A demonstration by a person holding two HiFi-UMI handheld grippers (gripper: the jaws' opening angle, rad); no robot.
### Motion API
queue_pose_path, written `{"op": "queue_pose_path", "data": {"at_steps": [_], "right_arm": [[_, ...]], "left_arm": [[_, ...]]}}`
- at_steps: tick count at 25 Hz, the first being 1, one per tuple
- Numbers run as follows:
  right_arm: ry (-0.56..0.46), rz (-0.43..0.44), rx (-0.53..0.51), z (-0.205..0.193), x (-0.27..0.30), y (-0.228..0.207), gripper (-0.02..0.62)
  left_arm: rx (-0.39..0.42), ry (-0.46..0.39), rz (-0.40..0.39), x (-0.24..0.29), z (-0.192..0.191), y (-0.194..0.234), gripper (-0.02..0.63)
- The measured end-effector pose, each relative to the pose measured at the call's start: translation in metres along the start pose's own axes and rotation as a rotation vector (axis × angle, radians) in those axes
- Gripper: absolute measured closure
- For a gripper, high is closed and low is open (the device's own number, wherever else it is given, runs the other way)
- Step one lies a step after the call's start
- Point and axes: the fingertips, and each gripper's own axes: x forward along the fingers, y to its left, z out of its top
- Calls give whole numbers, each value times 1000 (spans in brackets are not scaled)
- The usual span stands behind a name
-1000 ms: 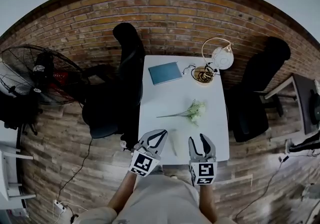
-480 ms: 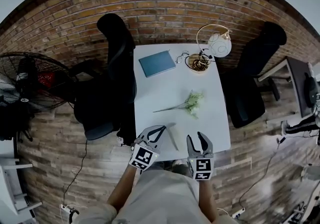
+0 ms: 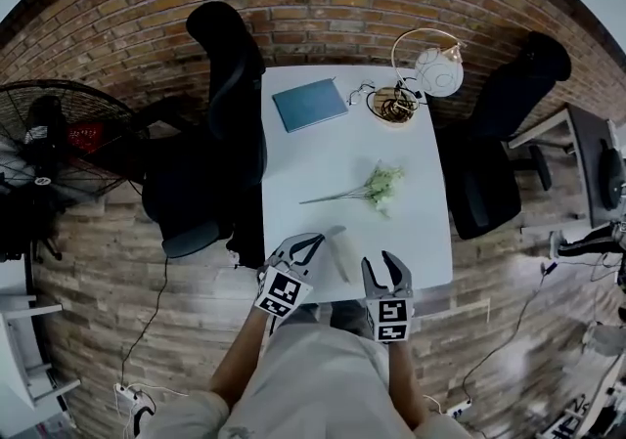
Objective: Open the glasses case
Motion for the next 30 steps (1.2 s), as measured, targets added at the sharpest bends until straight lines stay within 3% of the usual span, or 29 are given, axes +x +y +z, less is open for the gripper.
{"op": "queue_pose_path", "data": {"at_steps": [10, 30], "right_arm": [[83, 92, -17, -34, 26, 5, 419], [195, 187, -7, -85, 49, 12, 417]], "left_arm": [[-38, 87, 57, 14, -37, 7, 598], [-61, 245, 37, 51, -98, -9, 598]]}}
